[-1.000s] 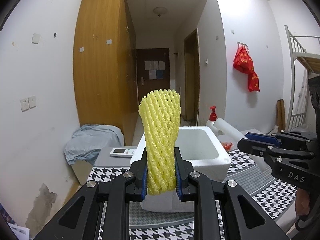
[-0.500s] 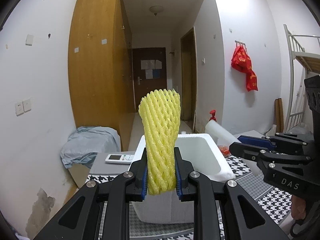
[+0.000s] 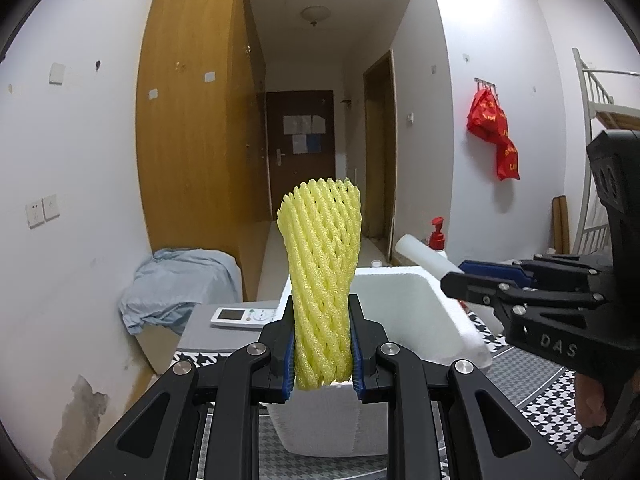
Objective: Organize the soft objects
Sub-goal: 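Lower the white foam stick into the foam box and open the right gripper, then lower the yellow mesh sleeve into the foam box and open the left gripper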
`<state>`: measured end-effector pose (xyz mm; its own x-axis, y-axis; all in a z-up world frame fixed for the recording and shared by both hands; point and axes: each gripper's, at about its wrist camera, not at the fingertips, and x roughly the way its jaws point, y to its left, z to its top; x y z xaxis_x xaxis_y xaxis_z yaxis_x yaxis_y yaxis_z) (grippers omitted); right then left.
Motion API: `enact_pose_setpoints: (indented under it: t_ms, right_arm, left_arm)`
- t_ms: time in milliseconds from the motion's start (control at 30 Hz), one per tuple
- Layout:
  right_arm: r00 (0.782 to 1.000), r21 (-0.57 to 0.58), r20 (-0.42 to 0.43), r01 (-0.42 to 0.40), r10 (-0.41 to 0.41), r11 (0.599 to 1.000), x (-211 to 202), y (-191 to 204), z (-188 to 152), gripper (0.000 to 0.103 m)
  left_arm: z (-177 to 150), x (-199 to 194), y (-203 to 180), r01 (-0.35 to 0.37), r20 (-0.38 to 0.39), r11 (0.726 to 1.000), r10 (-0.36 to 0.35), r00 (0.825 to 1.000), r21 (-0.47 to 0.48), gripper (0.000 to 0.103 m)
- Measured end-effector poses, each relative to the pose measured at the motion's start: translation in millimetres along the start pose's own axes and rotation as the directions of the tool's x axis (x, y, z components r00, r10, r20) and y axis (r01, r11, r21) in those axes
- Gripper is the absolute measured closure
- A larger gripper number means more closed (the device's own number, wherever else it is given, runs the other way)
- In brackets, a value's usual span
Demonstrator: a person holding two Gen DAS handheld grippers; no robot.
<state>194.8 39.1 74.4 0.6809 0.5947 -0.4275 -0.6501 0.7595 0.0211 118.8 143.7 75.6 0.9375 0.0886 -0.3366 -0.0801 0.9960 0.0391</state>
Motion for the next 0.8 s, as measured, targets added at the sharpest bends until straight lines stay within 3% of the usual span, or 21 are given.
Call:
enact_pose_setpoints:
  t_ms: [433, 500, 567, 633, 800]
  right_arm:
    - [0.999, 0.026, -0.027, -0.023, 0.024, 0.999, 23.9, -7.7, -1.2, 0.078]
    - [0.999, 0.018, -0.037, -0.018, 0.019, 1.000, 24.4, -7.4, -1.4, 0.068]
    - [1.000, 0.023, -0.027, -0.011, 0.011, 1.000, 21.2, -9.0, -1.3, 0.037]
    - [1.000, 0.031, 0.002, -0.011, 0.010, 0.999, 15.8, -10.0, -0.3, 0.023]
    - [0.999, 0.038, 0.037, -0.031, 0.029, 0.999, 5.0, -11.1, 0.1, 0.006]
  left_arm:
    - [3.3, 6.1, 6.8, -0.017, -0.012, 1.000, 0.017, 1.000, -0.019, 0.080]
    - [4.5, 5.9, 6.6, -0.019, -0.012, 1.000, 0.019, 1.000, -0.022, 0.080]
    - [5.1, 5.8, 5.2, -0.021, -0.011, 1.000, 0.021, 1.000, -0.021, 0.080]
    - [4.7, 5.9, 4.8, -0.019, -0.012, 1.000, 0.019, 1.000, -0.022, 0.080]
    - [6.2, 7.8, 1.8, -0.021, -0.016, 1.000, 0.021, 1.000, -0.020, 0.080]
